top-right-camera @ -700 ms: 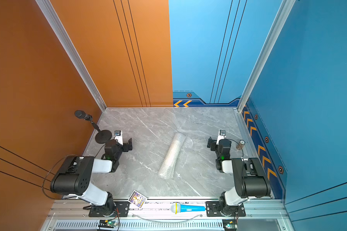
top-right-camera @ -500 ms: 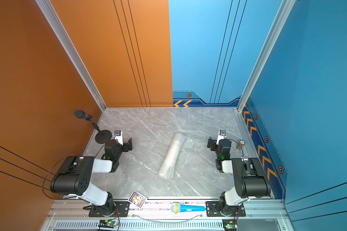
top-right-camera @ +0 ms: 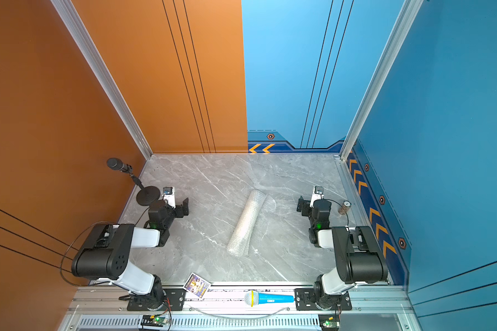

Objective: Unwrap the vase from the bubble wrap
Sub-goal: Unwrap the bubble wrap at the center of the board.

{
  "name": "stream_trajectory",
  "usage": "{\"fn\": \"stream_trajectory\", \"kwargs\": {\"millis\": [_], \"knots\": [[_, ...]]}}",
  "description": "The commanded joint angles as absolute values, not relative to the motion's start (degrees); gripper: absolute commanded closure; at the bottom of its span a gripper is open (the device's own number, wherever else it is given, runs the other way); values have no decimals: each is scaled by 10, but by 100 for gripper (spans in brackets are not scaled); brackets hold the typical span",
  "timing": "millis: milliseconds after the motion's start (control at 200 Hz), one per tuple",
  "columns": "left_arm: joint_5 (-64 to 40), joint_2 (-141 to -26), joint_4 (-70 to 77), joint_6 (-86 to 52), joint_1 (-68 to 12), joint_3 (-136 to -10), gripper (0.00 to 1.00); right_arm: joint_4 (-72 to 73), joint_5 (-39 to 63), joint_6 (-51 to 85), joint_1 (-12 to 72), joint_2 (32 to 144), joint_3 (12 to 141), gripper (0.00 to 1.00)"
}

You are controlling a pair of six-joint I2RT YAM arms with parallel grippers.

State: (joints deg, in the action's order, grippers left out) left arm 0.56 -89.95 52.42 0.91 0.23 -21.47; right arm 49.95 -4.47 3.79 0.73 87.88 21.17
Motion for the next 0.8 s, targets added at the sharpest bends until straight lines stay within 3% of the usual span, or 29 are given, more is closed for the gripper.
{"fn": "stream_trajectory", "kwargs": {"millis": [0,35,105,185,436,626,796], "knots": [[2,-887,510,4,5,-224,12,488,-42,34,5,877,223,1],[9,-873,485,2,5,-231,12,484,-50,44,1,876,225,2],[19,-830,402,-2,6,-256,25,469,-59,56,-5,859,227,5],[51,-769,307,-8,2,-289,31,401,-67,62,-7,823,248,10],[72,-623,-48,-61,-31,-480,37,-52,-52,118,-6,656,433,11],[75,-627,-265,-73,-164,-617,40,-285,44,184,43,602,518,19],[65,-691,-355,-103,-295,-669,46,-378,81,216,123,576,512,22]]}}
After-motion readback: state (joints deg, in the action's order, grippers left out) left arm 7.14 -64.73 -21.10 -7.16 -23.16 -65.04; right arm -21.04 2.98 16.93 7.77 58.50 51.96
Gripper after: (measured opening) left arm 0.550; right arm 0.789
